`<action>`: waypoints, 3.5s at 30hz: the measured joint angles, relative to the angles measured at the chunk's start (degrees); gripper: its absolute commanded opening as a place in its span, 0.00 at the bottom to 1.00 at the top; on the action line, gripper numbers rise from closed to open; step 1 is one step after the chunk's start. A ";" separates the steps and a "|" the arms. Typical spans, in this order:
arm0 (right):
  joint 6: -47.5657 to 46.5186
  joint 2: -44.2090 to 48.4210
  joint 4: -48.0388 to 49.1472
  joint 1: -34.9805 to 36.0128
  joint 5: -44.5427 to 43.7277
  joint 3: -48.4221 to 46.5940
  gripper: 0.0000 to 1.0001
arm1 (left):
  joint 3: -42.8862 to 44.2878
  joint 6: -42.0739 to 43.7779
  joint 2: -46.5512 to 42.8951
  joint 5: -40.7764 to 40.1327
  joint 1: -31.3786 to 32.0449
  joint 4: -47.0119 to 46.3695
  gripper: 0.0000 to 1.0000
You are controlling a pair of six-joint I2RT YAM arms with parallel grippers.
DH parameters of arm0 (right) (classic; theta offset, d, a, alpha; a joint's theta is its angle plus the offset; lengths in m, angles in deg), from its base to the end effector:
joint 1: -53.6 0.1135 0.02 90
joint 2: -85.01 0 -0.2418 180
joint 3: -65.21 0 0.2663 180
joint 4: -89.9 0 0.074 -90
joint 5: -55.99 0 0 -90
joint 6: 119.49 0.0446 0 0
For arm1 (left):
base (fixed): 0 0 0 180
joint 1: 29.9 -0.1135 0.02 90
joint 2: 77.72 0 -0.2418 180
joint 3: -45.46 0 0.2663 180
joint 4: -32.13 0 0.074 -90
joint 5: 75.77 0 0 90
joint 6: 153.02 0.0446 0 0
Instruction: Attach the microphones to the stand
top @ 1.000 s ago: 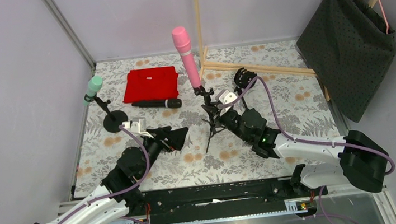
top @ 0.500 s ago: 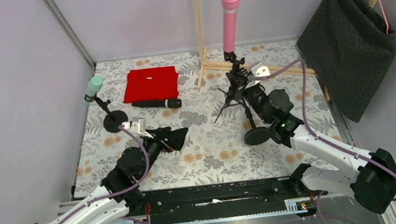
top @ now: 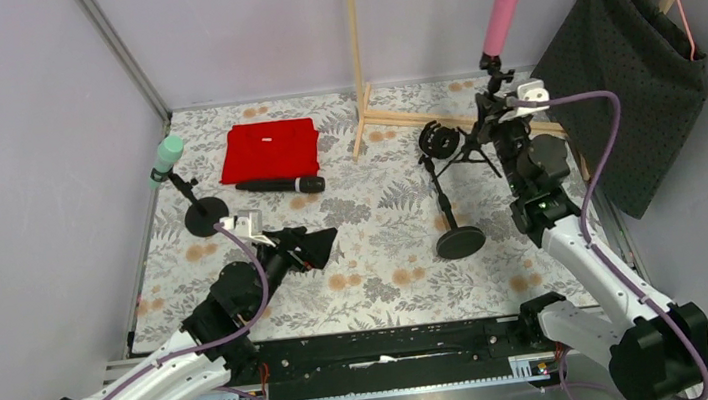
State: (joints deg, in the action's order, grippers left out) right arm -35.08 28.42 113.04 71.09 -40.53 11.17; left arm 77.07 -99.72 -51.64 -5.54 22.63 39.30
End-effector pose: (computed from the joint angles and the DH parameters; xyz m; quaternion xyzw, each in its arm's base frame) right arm 0.2530 0.0744 0.3451 -0.0679 0.5663 0.0529 0.8197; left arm 0.1238 -0.1367 0.2421 -0.0212 0.7163 -0.3946 0.5752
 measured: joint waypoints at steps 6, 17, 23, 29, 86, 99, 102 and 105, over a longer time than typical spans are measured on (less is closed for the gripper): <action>1.60 0.33 -0.70 -8.59 1.16 0.28 0.00 | 0.00 0.00 0.70 0.44 0.00 -0.02 0.99; 2.01 -0.04 2.29 -15.82 2.82 5.11 0.00 | -0.76 0.59 1.38 1.79 0.00 -1.68 0.99; 1.79 -0.74 6.16 -16.41 2.78 8.31 0.00 | -2.32 1.25 2.27 3.10 0.00 -4.50 0.99; 1.86 -1.66 10.14 -16.87 2.56 11.30 0.00 | -2.34 2.43 3.48 3.63 0.00 -7.26 0.99; 2.40 -5.73 36.52 -18.99 3.23 26.86 0.54 | -5.16 5.20 7.41 4.50 0.00 -16.74 0.99; 5.18 0.15 34.16 -18.99 6.73 28.00 0.72 | -5.16 4.74 6.64 4.28 0.00 -15.02 0.99; 6.40 1.73 33.14 -18.99 7.69 28.57 0.75 | -5.14 4.17 7.13 4.26 0.00 -13.75 0.99; 7.30 3.08 32.20 -19.02 7.96 29.18 0.76 | -5.14 3.58 7.89 4.17 0.00 -13.07 0.99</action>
State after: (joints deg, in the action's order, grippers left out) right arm -27.77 31.50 145.23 52.08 -32.58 40.35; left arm 71.94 -96.14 -43.75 -1.36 22.63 26.23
